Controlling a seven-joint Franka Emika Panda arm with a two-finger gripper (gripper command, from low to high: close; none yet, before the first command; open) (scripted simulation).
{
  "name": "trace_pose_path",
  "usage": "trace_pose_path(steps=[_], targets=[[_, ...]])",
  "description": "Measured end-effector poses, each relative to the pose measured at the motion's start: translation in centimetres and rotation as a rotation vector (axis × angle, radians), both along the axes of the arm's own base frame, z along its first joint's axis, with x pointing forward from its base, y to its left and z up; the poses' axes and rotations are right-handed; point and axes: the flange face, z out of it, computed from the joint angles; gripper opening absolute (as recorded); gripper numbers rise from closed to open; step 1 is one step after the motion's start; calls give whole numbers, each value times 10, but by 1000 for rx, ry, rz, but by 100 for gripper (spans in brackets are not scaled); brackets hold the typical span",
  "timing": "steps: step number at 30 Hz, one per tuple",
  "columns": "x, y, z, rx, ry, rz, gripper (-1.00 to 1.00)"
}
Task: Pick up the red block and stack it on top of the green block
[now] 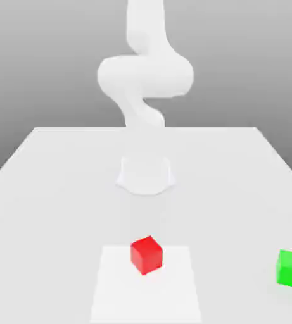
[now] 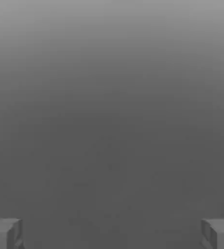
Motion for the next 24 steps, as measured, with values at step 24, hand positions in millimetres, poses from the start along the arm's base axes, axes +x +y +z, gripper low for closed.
trace_pose_path(steps=[24], targets=[[-13, -6, -479, 363, 648, -877, 0]])
